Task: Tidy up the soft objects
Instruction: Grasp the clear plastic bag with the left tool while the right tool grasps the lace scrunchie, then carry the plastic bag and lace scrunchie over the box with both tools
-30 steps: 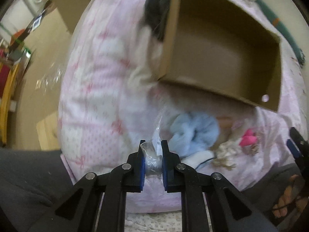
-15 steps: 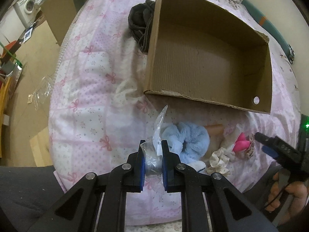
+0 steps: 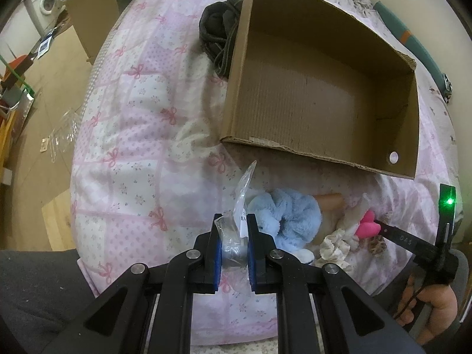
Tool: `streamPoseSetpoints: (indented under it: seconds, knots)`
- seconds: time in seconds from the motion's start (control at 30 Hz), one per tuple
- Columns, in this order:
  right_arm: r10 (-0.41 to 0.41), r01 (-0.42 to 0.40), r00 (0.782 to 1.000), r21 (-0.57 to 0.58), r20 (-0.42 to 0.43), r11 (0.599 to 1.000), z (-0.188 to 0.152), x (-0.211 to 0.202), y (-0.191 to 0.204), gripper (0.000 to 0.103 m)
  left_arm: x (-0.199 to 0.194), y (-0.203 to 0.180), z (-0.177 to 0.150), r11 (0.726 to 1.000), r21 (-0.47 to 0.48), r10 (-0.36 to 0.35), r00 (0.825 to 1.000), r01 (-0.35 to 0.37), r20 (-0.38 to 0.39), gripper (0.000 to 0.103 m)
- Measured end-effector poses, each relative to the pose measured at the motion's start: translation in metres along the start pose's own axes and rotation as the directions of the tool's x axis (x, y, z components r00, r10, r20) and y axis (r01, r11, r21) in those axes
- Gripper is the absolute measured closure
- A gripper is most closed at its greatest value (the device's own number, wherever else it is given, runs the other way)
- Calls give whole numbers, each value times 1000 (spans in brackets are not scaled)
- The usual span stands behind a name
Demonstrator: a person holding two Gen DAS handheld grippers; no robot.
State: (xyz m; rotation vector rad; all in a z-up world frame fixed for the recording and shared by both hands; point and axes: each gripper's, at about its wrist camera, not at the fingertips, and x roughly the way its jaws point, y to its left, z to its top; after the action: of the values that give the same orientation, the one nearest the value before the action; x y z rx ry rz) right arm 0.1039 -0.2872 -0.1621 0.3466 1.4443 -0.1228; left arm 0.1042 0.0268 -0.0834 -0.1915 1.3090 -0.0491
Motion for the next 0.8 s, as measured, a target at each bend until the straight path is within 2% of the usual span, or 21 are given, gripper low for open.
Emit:
streamPoseSetpoints:
  seconds: [0.03, 0.1, 0.17, 0.23, 0.33, 0.4, 0.67, 0.77, 0.8]
  knots:
    - [0, 0, 1000, 2, 2, 1000, 0, 0, 0, 71, 0, 0, 0, 1000, 0, 2, 1000, -2, 1, 90]
    - [6, -6, 1000, 14, 10, 1000, 0, -2, 0, 85, 0, 0, 0, 1000, -2, 5, 1000, -5, 3, 90]
    - [13, -14, 999, 21, 29, 1000, 2, -9, -2, 86, -1, 1, 0, 1000, -5, 8, 1000, -8, 6, 90]
    - [43, -47, 995, 46, 92, 998, 2, -24, -11, 86, -1, 2, -1, 1000, -10, 11, 1000, -11, 9, 90]
    - [99, -112, 974, 52, 201, 992, 4, -56, -15, 87, -2, 3, -1, 1000, -15, 15, 1000, -14, 13, 90]
    - [131, -144, 961, 37, 244, 989, 2, -72, -15, 87, -3, 3, -1, 1000, -16, 18, 1000, -17, 16, 90]
    - [268, -263, 920, -58, 287, 963, -16, -101, -13, 88, -6, 2, -3, 1000, -17, 26, 999, -25, 32, 90]
    - [331, -313, 889, -107, 317, 944, -17, -113, -10, 88, -9, 4, -3, 999, -27, 18, 999, -16, 42, 90]
    - [368, -346, 867, -126, 335, 930, -18, -119, -10, 88, -12, 5, -3, 999, -32, 9, 999, -8, 50, 90]
